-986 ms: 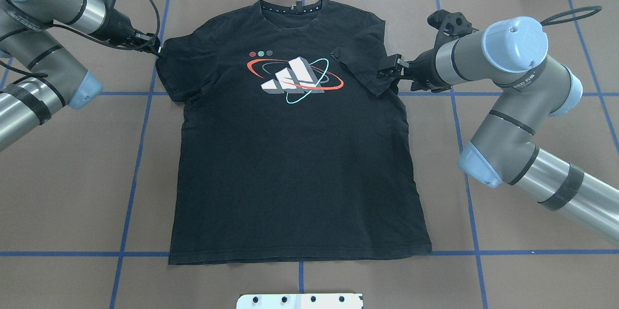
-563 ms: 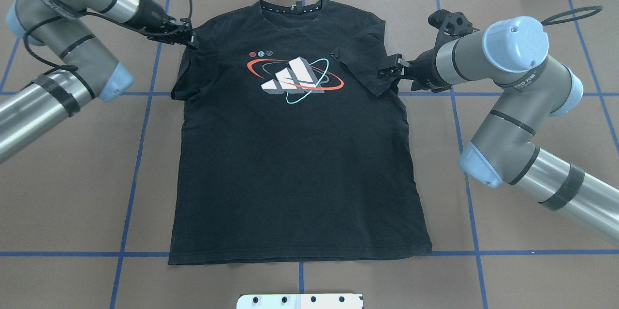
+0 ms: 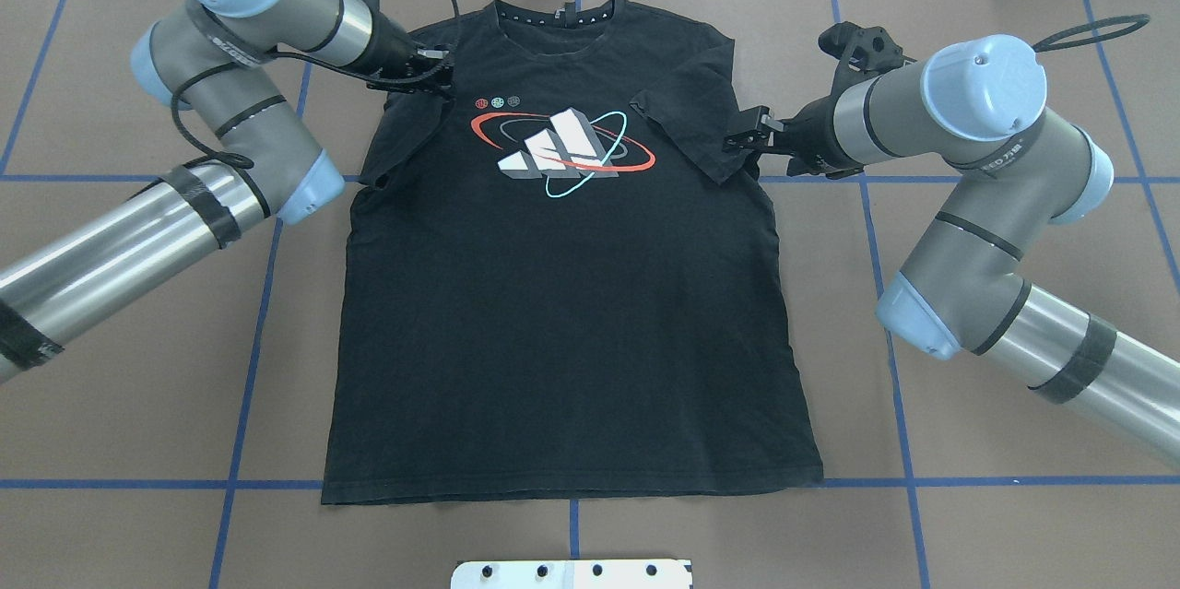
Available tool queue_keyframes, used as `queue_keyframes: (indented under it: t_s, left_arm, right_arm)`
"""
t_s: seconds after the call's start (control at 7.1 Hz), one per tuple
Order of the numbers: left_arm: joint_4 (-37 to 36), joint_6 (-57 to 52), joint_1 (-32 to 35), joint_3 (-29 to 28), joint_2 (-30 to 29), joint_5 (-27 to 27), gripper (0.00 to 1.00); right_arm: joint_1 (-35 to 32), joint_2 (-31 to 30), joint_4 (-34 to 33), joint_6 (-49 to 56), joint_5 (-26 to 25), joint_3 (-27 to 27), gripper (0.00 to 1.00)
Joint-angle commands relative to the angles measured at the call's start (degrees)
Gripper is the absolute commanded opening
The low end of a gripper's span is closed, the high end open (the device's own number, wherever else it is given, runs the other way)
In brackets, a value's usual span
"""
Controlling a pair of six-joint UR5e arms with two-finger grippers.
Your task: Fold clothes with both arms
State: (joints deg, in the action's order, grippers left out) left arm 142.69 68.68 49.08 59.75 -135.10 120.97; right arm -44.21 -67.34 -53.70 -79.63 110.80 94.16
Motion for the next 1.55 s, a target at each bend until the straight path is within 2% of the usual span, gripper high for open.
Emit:
queue_keyframes:
  t_s: [0.0, 0.14, 0.42, 0.56, 0.85, 0.99, 1.13, 1.27, 1.41]
  left_arm:
    - [-0.8, 0.7, -1.7, -1.9, -2.3, -4.1, 0.00]
    - [-0.8, 1.1, -2.1, -2.0, -2.3, -4.9, 0.47]
    - [-0.9, 1.4, -2.1, 0.1, -1.8, -4.6, 0.84]
    - [-1.1, 1.5, -2.1, 6.2, 1.9, -4.3, 0.84]
    - [-1.1, 2.3, -2.5, 20.0, 11.7, -4.2, 0.84]
    - [-1.0, 3.8, -2.8, 23.5, 13.6, -4.1, 0.84]
    - [-1.0, 6.5, -4.4, 27.9, 17.5, -4.1, 0.85]
    - [-1.0, 6.7, -6.1, 33.6, 23.0, -4.1, 0.95]
    - [-1.4, 8.8, -6.4, 37.7, 26.3, -4.2, 0.99]
  right_arm:
    - [0.1, -0.2, 0.0, -0.1, -0.1, -0.1, 1.00]
    - [0.2, -0.2, 0.0, -0.1, -0.1, -0.2, 1.00]
    - [0.1, -0.2, 0.0, -0.9, -0.2, 0.3, 1.00]
    - [0.0, -0.6, -2.0, -1.0, -0.1, 0.9, 1.00]
    - [4.4, -1.8, -21.5, -8.5, -1.7, 11.9, 1.00]
    - [8.7, -7.1, -22.0, -18.5, -4.1, 16.4, 1.00]
    - [14.9, -10.3, -22.3, -24.9, -10.3, 20.5, 0.99]
    - [21.9, -15.0, -22.3, -29.1, -18.0, 23.4, 0.98]
    - [26.2, -18.3, -22.1, -35.2, -19.6, 25.5, 0.98]
